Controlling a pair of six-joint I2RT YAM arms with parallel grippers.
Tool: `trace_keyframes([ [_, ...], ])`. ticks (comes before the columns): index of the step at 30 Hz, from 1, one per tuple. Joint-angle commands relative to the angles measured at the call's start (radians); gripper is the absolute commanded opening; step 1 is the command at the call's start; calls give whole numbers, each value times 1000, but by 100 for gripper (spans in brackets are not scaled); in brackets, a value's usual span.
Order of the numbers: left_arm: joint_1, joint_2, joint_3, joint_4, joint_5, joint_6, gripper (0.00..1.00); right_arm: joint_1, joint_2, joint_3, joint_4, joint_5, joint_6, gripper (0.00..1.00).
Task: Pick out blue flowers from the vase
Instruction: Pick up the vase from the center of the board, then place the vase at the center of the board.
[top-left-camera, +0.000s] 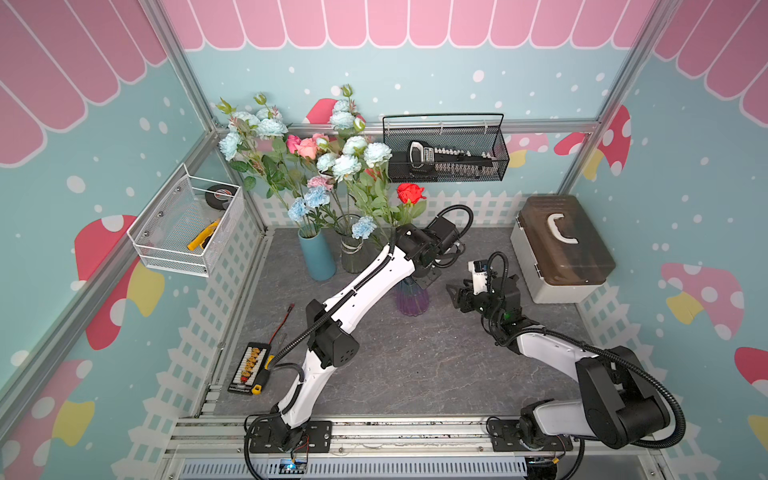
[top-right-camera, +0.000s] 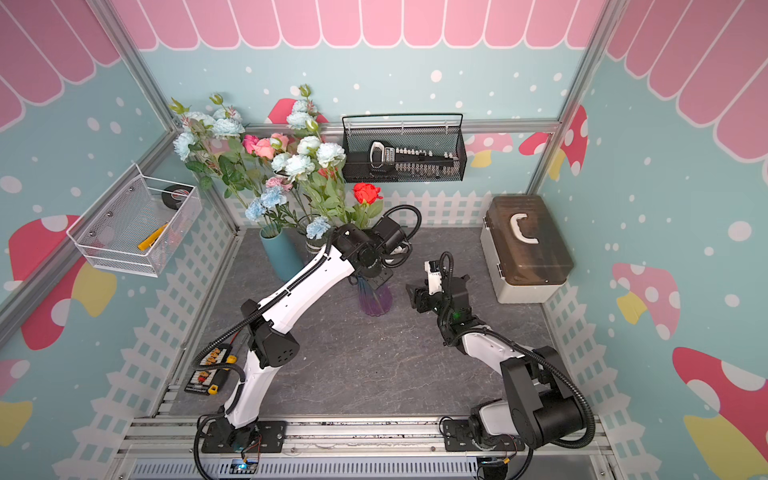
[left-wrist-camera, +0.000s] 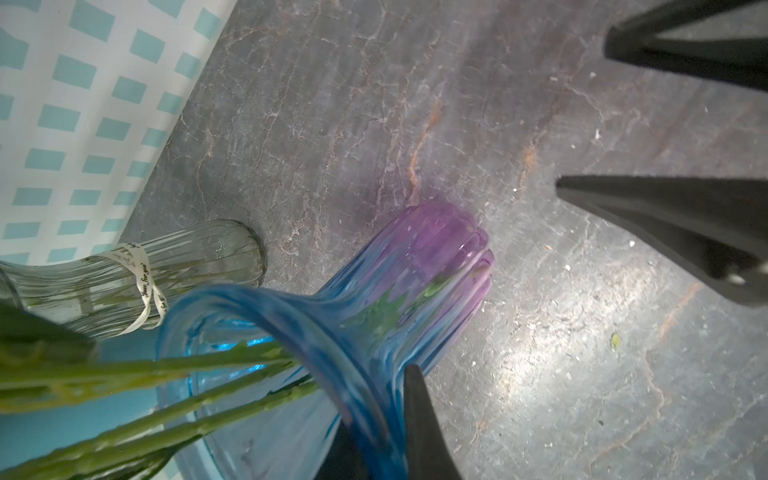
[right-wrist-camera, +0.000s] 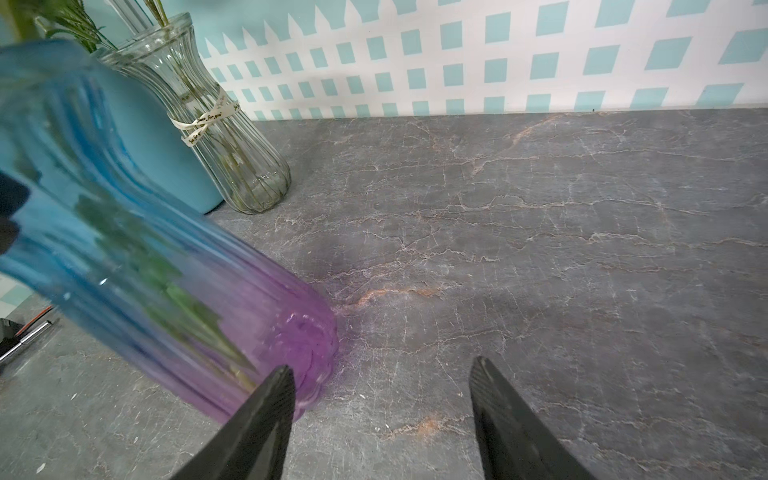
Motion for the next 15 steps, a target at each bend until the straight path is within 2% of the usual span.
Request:
trace_keyframes([
  [1, -56, -47, 30, -18, -158, -3, 0, 0, -26, -4, 4, 27, 4, 66],
  [8, -177, -45, 11, -26, -256, -40, 0, -1, -71, -41, 13, 97, 17, 66],
  [15, -289, -35, 15, -11, -277, -55, 0, -10, -172, -108, -14, 278, 39, 65],
])
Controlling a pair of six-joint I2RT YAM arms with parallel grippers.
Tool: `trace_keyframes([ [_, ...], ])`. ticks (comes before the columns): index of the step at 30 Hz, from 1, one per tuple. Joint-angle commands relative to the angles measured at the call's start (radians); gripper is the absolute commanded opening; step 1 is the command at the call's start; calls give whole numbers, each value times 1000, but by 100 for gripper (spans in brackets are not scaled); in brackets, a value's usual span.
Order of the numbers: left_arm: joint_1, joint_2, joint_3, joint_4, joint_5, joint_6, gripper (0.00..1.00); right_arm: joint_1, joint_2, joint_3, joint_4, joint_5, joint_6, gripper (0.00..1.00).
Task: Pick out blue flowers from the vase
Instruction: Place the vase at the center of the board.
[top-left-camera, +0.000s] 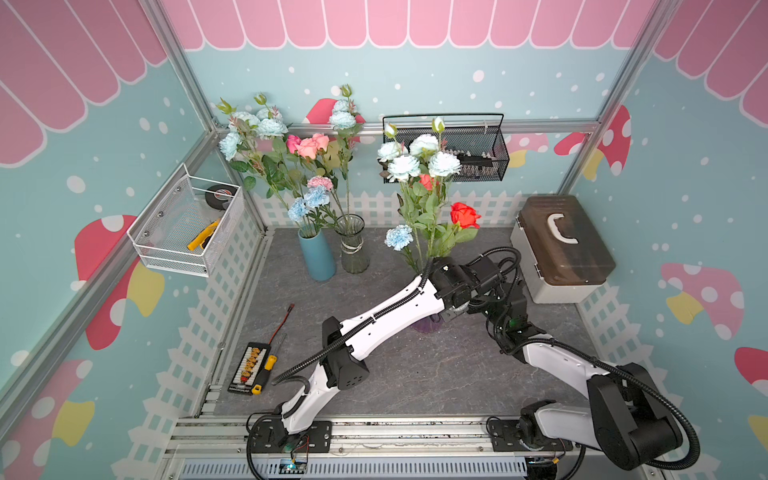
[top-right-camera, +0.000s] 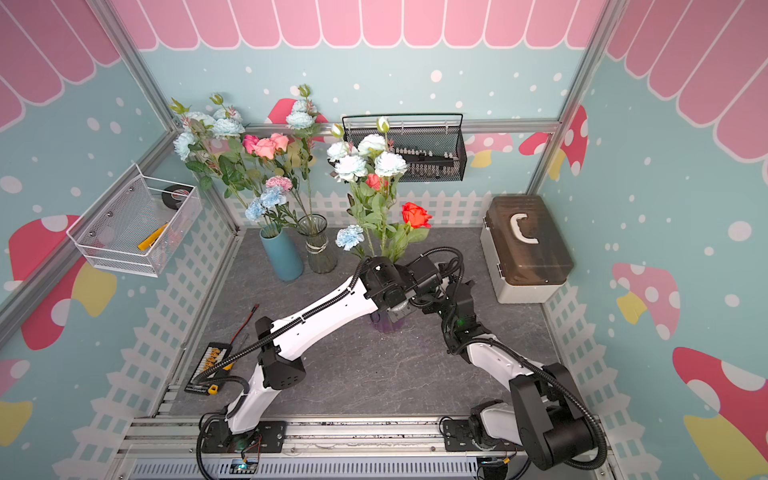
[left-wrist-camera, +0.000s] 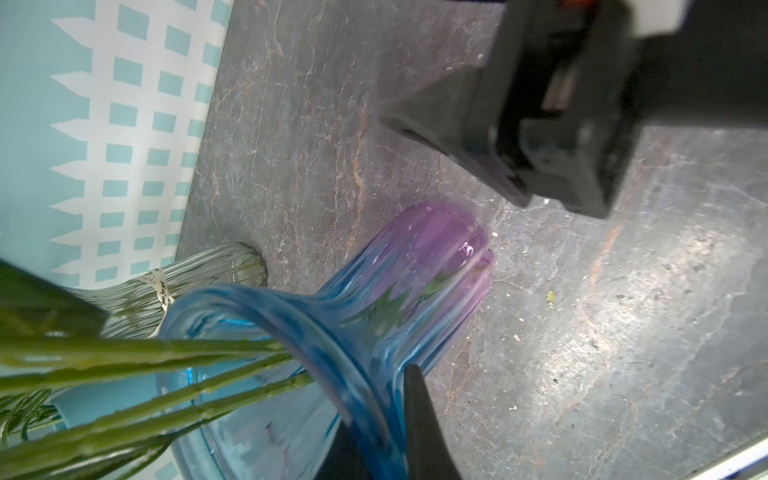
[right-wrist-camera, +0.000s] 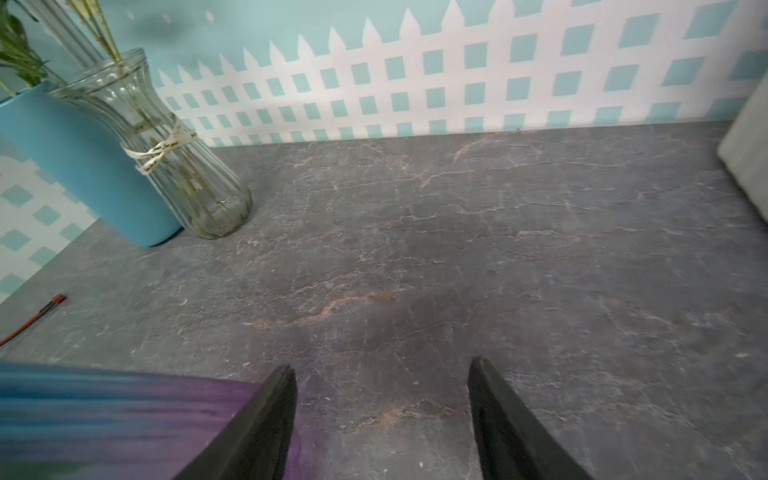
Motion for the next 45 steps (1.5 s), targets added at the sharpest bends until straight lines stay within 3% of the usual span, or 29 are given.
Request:
trace_keyframes([
  [1, -43, -31, 20, 29, -118, -14, 0, -10, -56, -38, -12, 125, 21, 65],
  [6, -78, -22, -29, 32, -86, -51, 0, -34, -76, -56, -22, 164, 50, 77],
  [10, -107, -29, -93, 70, -83, -66, 0, -53, -65, -54, -21, 149, 66, 80],
  [24, -180, -18, -101, 165, -85, -52, 0, -58, -57, -43, -36, 137, 57, 78],
  [45, -222, -88, -147, 96, -108, -66, 0, -58, -60, -45, -37, 137, 56, 77],
])
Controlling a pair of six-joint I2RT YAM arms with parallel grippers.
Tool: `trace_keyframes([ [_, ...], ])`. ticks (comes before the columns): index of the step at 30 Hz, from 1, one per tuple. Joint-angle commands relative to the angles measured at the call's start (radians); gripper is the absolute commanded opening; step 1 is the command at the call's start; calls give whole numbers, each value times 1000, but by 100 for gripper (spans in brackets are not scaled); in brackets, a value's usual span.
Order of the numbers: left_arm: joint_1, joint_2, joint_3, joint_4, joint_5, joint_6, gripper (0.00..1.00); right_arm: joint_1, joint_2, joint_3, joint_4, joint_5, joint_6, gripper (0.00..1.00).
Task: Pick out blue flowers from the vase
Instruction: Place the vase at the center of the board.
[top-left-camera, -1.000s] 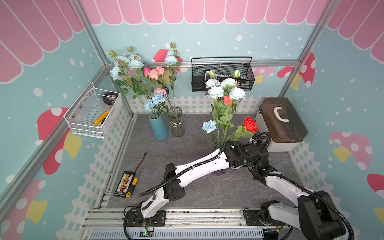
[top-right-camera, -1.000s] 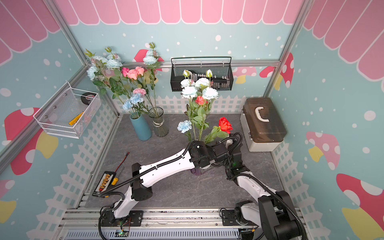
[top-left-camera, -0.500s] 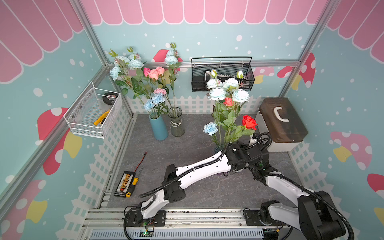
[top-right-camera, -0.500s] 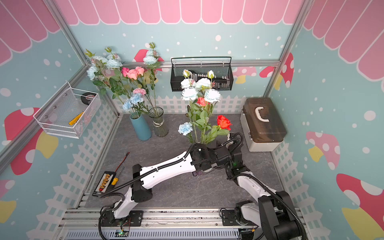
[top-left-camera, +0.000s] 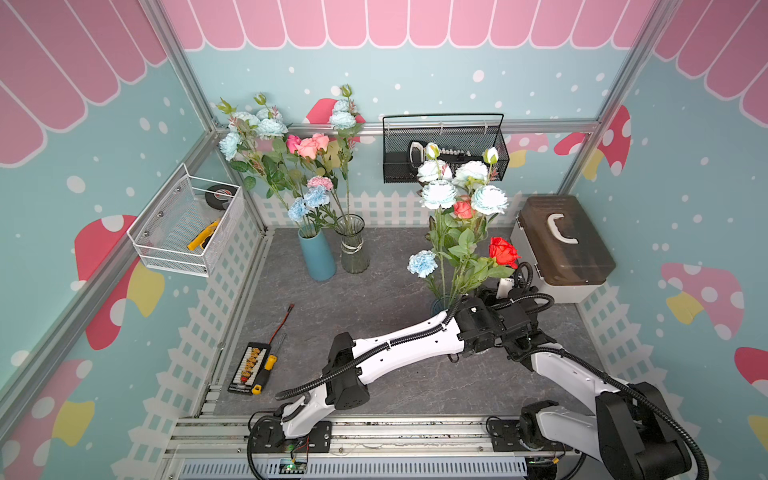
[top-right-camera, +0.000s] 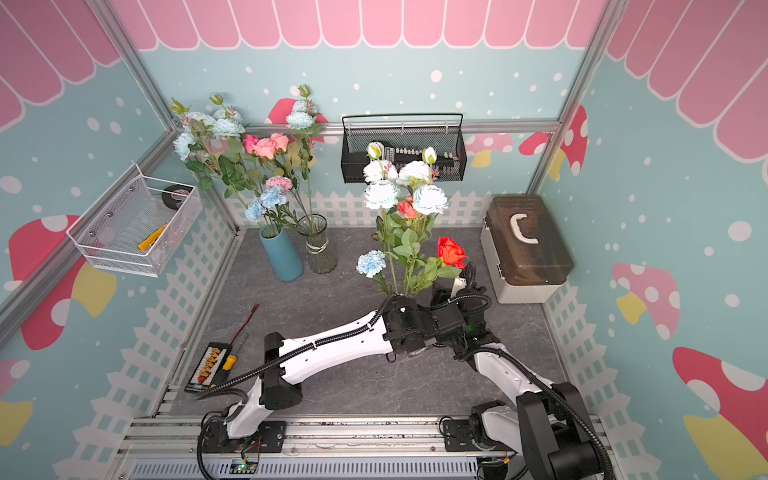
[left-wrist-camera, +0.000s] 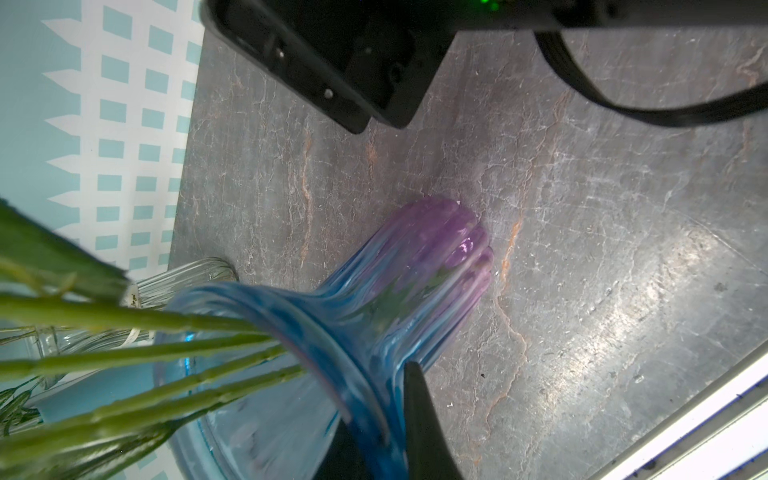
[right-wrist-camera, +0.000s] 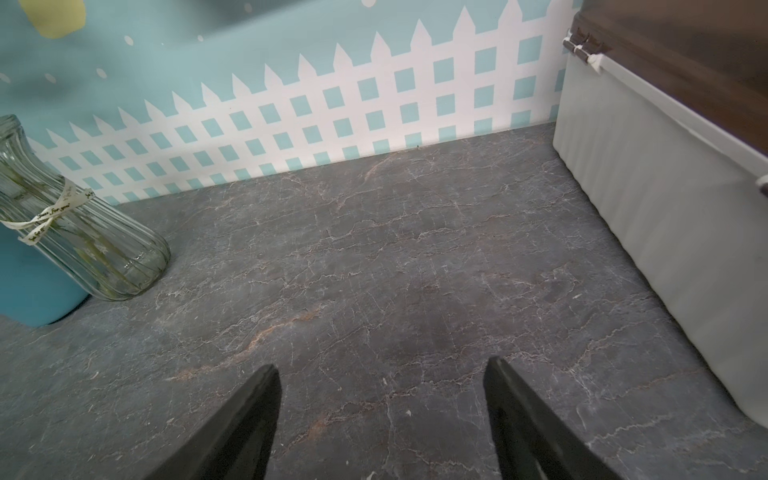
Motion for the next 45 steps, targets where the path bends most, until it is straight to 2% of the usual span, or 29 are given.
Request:
trace_keyframes([
  [1, -50, -74, 4, 9, -38, 52, 0, 4, 10, 3, -24, 3, 2, 77],
  [7, -53, -109, -31, 9, -43, 43, 0, 4, 12, 5, -25, 1, 2, 79],
  [13, -38, -157, -77, 22, -52, 40, 0, 3, -4, -1, -25, -13, -1, 90],
  [24, -11, -202, -218, 105, -48, 44, 0, 4, -191, -116, -42, 33, 31, 93],
  [37, -14, -245, -256, 173, -50, 74, 37, 4, -137, -84, -52, 21, 26, 93],
  [40, -18, -245, -227, 174, -74, 81, 43, 4, -127, -78, -52, 18, 26, 93],
  [45, -35, -289, -187, 250, -151, 107, 47, 4, -118, -73, -54, 14, 25, 93],
])
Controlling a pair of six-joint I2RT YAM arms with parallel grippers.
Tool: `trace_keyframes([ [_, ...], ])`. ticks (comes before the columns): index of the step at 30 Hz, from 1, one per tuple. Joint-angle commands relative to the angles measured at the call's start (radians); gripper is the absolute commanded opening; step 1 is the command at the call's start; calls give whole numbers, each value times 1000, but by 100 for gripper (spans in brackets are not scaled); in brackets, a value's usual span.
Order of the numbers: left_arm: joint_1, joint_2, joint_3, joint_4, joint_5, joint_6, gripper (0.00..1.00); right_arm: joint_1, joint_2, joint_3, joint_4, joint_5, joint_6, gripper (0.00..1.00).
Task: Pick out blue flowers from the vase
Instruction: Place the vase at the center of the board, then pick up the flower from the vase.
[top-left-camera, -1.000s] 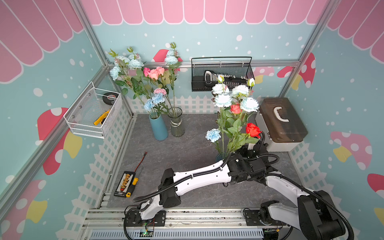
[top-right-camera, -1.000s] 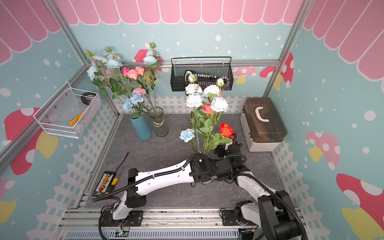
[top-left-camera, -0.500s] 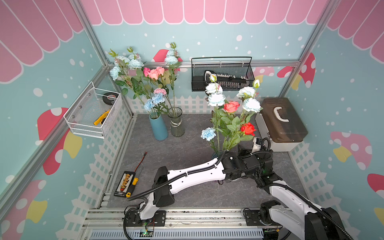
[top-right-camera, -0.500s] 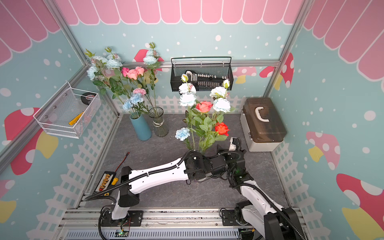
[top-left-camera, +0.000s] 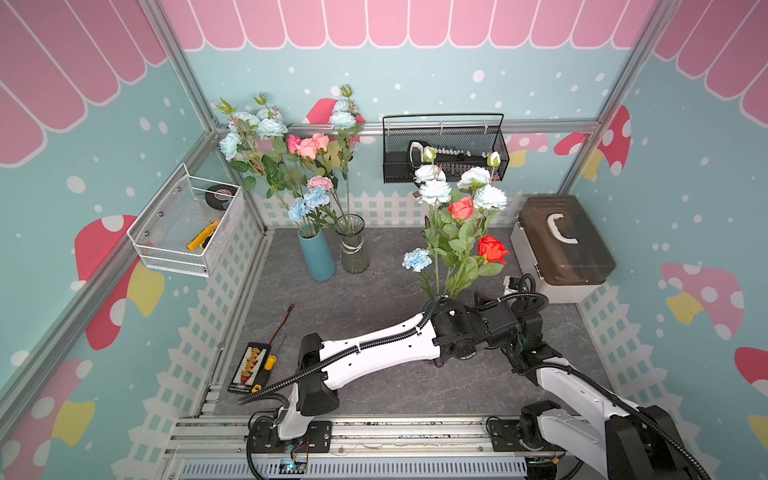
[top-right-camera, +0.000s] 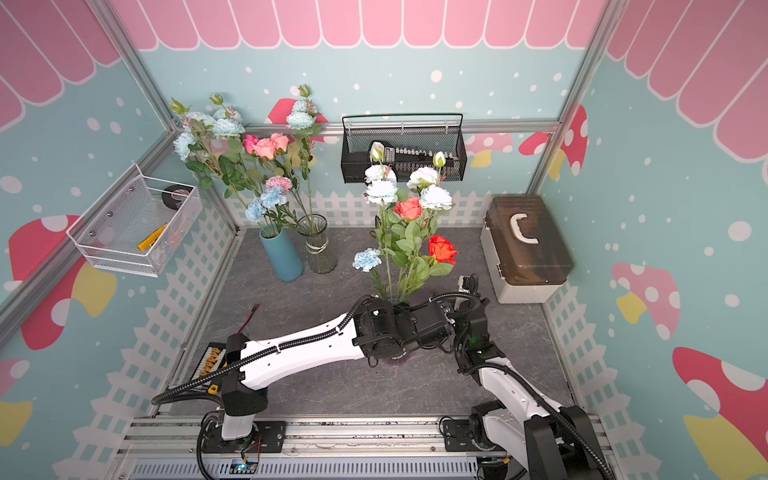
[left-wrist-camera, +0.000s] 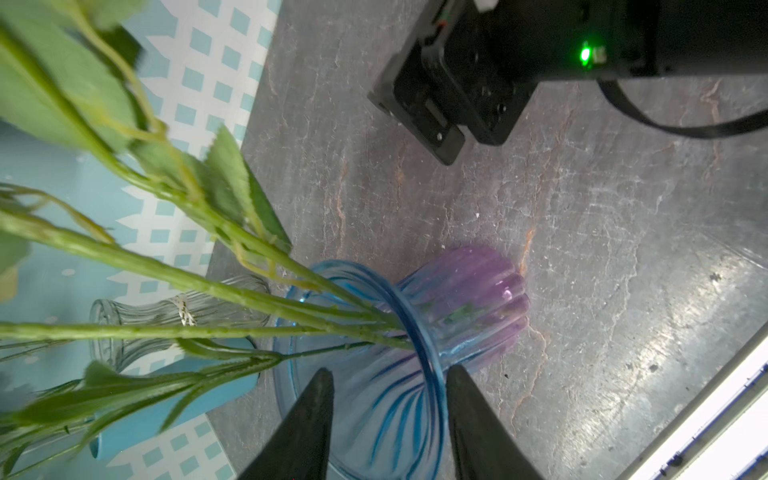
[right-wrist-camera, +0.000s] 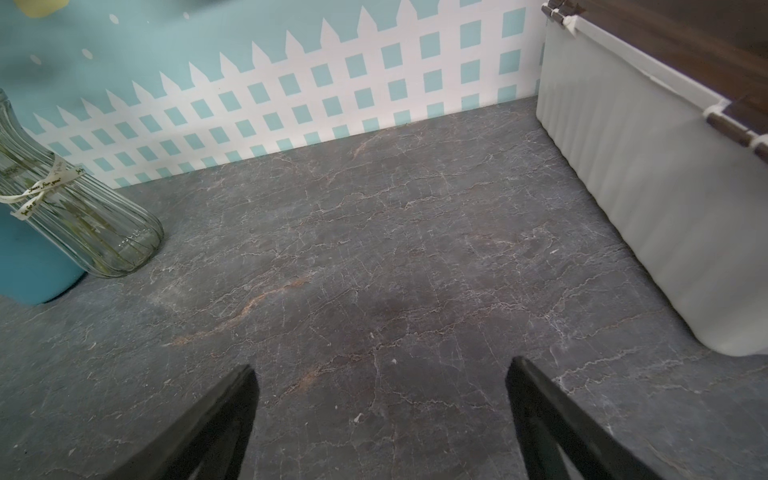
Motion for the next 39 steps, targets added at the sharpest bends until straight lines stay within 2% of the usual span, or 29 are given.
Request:
trace_keyframes([
  [1, -22, -85, 36, 108, -101, 39, 52, 4, 12, 29, 0, -2, 5, 93],
  [2, -31, -109, 23, 150, -122, 49, 56, 4, 16, 33, 0, -4, 5, 93],
  [6, -53, -236, -93, 363, -142, 80, 60, 4, 24, 36, -2, -10, 2, 89],
  [9, -59, -388, -280, 577, -147, 84, 62, 3, 16, 33, -2, -9, 0, 85],
  [12, -56, -587, -540, 809, -155, 77, 67, 4, 13, 30, 0, -8, 0, 83],
  [14, -37, -737, -733, 954, -102, 45, 71, 4, 15, 31, 0, -10, 0, 82],
  [17, 38, -937, -961, 1101, 49, -44, 72, 4, 23, 36, 3, -12, 0, 81],
  [20, 132, -1087, -1127, 1167, 144, -142, 72, 4, 33, 43, 0, -19, -2, 80],
  [23, 217, -1155, -1209, 1165, 245, -219, 71, 4, 16, 36, 3, -32, -9, 77],
  [26, 258, -1151, -1247, 1165, 319, -257, 70, 4, -21, 39, -23, -59, -9, 71],
  [32, 293, -1154, -1393, 1265, 253, -256, 65, 7, -297, 123, -443, -143, 8, 65],
  [35, 357, -1183, -1503, 1389, 283, -287, 64, 8, -443, 165, -650, -180, 0, 60],
  [39, 423, -1193, -1589, 1471, 330, -305, 65, 10, -526, 293, -872, -293, -26, 56],
])
